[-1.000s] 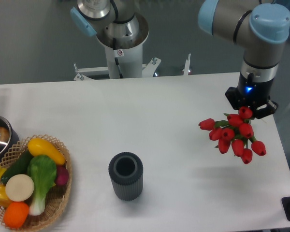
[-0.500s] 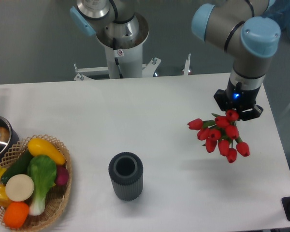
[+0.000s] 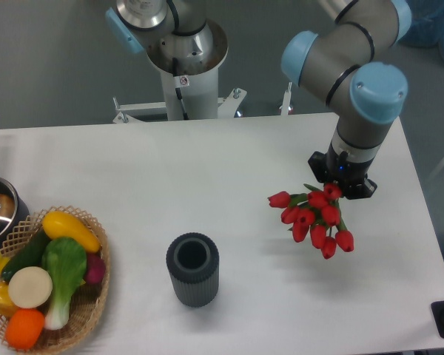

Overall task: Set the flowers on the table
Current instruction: 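Carry the red tulip bunch with the gripper toward the grey vase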

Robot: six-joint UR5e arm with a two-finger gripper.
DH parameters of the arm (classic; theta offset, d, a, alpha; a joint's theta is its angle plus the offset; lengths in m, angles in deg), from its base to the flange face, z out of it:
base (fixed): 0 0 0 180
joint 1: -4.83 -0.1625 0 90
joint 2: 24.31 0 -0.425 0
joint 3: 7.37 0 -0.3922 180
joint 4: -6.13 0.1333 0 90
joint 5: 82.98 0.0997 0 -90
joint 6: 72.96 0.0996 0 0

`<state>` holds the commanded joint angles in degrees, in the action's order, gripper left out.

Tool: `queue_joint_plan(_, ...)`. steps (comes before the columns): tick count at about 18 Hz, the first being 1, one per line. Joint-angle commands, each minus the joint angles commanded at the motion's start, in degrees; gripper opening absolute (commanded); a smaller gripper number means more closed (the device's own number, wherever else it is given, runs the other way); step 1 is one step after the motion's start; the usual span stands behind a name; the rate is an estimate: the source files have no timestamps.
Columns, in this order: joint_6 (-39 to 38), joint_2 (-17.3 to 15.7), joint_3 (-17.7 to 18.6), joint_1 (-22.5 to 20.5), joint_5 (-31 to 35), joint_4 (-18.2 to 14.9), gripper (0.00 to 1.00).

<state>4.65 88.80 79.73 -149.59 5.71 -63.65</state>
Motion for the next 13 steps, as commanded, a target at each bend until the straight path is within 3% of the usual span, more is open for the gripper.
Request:
queue_joint_plan(3, 0.0, 0.97, -0.09, 0.09, -0.09, -0.79, 0.12)
queue_joint_plan(6, 0.0, 1.85, -0.09, 0.44, -0.09, -1.14, 0.22)
queue_joint_plan(11, -0.09, 2.64, -0.09, 0.62, -0.26, -1.14, 0.29)
queue_joint_plan(12, -0.09, 2.81, -0.09, 0.79, -0.26, -1.06, 0.35)
queue_joint_plan(13, -0.09, 2.9, -0.17, 0.88, -0.35, -0.97, 0.47)
